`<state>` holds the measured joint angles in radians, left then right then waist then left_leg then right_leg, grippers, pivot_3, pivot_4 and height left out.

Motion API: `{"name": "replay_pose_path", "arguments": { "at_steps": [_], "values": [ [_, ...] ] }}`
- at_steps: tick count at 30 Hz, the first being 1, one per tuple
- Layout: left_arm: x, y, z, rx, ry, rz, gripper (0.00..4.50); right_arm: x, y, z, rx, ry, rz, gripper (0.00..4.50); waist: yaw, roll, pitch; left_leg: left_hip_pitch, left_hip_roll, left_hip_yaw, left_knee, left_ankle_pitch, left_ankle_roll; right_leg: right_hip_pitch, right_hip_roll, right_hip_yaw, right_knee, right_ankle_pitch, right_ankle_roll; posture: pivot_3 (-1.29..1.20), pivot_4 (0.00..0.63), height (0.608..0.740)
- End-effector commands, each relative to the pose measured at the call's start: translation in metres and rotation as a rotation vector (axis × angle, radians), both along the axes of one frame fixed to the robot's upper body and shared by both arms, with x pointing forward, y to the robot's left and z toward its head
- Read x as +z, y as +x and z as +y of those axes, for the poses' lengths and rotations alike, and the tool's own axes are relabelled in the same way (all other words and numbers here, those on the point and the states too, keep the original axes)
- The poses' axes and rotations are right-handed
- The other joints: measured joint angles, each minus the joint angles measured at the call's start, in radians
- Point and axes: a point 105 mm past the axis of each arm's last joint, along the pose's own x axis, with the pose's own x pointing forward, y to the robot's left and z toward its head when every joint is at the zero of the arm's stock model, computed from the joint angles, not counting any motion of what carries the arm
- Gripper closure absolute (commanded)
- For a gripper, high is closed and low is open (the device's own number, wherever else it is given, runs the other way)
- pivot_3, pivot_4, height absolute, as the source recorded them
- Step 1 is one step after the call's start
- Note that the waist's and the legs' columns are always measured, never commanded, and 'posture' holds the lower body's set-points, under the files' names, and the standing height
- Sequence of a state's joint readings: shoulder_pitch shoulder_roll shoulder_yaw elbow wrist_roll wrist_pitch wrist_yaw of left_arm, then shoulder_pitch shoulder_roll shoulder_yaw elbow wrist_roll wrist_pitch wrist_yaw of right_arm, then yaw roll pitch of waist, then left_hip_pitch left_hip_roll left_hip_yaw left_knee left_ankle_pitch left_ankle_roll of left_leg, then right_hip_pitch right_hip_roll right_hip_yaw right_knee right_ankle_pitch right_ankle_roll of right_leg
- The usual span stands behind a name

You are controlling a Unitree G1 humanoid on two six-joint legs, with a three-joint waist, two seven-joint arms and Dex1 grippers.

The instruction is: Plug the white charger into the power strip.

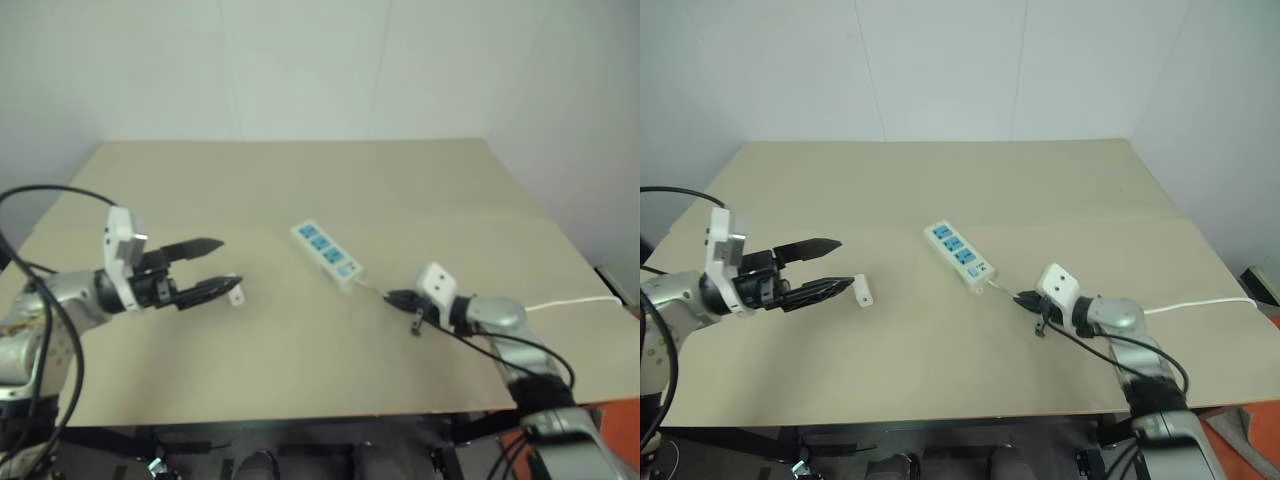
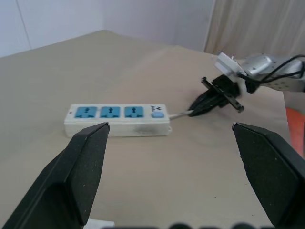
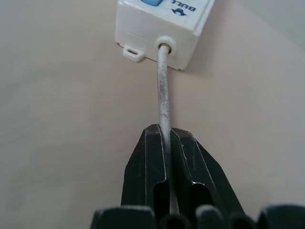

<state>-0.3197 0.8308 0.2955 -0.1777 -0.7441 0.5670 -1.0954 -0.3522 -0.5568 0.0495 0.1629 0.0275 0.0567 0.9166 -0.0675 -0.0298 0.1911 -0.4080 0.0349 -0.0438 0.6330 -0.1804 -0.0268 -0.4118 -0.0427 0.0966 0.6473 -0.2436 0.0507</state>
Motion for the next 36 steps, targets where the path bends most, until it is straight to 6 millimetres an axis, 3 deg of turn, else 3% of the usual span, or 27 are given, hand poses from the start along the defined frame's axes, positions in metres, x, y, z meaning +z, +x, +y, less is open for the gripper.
{"name": "replay_pose_path", "arguments": {
  "at_steps": [1,3,11,16,25,36],
  "values": [
    [0.009,0.001,-0.004,-0.032,0.007,-0.045,0.00,0.018,-0.015,-0.002,-0.062,0.012,-0.043,4.49,-0.001,0.000,0.000,0.000,0.000,0.000,0.000,0.000,0.000,0.000,0.000,0.000,0.000,0.000,0.000,0.00,0.150,0.740],
    [0.008,0.003,-0.007,-0.049,0.013,-0.042,0.00,0.015,-0.022,-0.001,-0.079,0.042,-0.007,4.49,-0.003,0.000,0.000,0.001,0.000,0.001,0.001,0.000,0.000,0.000,0.000,0.001,0.000,0.001,0.000,0.00,0.150,0.740],
    [0.012,0.008,-0.007,-0.065,0.030,-0.049,0.00,0.021,-0.028,0.008,-0.138,0.179,0.008,1.72,-0.001,0.000,0.000,0.002,0.000,0.001,0.002,0.000,0.000,0.001,0.000,0.001,0.000,0.001,0.000,0.00,0.150,0.740],
    [0.013,0.008,-0.005,-0.063,0.034,-0.052,0.00,0.037,-0.027,0.028,-0.139,0.352,-0.035,0.04,-0.001,0.000,0.000,-0.001,0.000,0.001,0.001,0.000,0.000,-0.001,0.000,0.001,0.000,0.001,0.000,0.00,0.150,0.740],
    [0.013,0.007,-0.005,-0.057,0.043,-0.059,0.00,0.039,-0.010,0.052,-0.244,0.416,-0.145,0.04,-0.002,0.000,0.000,-0.002,0.000,0.001,0.001,0.000,0.000,-0.004,0.000,0.001,0.001,0.001,0.000,0.00,0.150,0.740],
    [0.011,0.007,-0.005,-0.057,0.043,-0.058,0.00,0.032,-0.008,0.065,-0.216,0.514,-0.054,0.04,0.000,0.000,0.000,-0.008,0.000,0.001,0.001,0.001,0.000,-0.009,0.000,0.001,0.001,0.001,0.000,0.00,0.150,0.740]
  ]
}}
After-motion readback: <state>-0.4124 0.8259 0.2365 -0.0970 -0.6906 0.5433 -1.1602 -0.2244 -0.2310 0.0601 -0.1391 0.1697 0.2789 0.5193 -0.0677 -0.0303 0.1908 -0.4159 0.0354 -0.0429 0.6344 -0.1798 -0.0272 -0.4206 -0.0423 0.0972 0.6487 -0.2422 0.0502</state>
